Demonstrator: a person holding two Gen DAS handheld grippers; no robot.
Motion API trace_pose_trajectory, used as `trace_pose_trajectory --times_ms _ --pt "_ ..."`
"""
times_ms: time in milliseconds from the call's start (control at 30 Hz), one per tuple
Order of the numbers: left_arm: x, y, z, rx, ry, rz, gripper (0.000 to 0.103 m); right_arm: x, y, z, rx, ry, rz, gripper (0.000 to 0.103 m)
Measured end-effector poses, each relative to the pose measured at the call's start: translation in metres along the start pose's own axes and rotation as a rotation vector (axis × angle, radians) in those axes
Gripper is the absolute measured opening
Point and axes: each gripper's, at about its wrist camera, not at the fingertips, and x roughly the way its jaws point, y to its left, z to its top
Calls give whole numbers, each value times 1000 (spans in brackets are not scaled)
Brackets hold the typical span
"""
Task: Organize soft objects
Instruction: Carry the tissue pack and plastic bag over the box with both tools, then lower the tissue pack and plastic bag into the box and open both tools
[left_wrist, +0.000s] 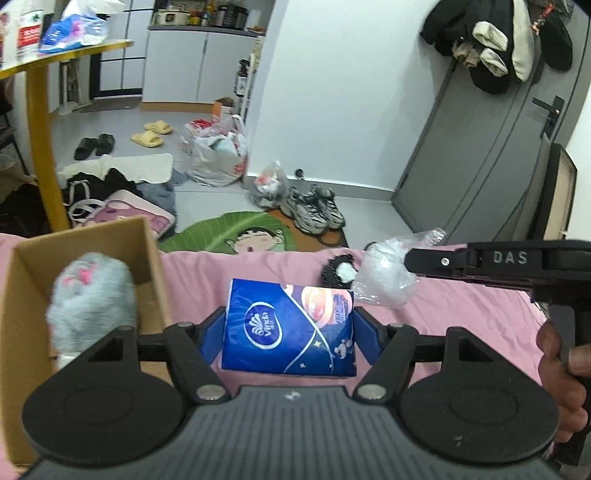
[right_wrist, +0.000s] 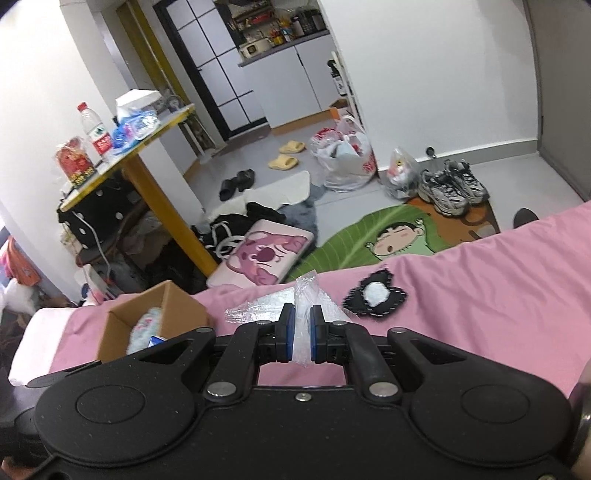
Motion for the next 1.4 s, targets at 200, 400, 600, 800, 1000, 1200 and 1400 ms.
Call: trace_pose_trajectory --times_ms 200,400,600,800,1000,1200,1400 --pt "-26 20 5 -21 -35 53 70 -5 17 -3 -6 -11 35 9" --pt "-39 39 1 -37 -39 118 70 -7 34 -5 -14 -18 70 9" --pt "-46 61 -4 -55 -16 186 70 -5 52 -10 -28 -8 106 9" --pt "-45 78 -6 -71 13 236 70 0 69 -12 -50 7 145 9" --pt "-36 90 -14 -72 65 276 70 6 83 -8 -72 12 168 9" --pt "-24 93 -18 -98 105 251 70 15 94 -10 -87 30 181 9" --pt "-20 91 -22 -86 116 164 76 21 102 -11 -94 43 189 9"
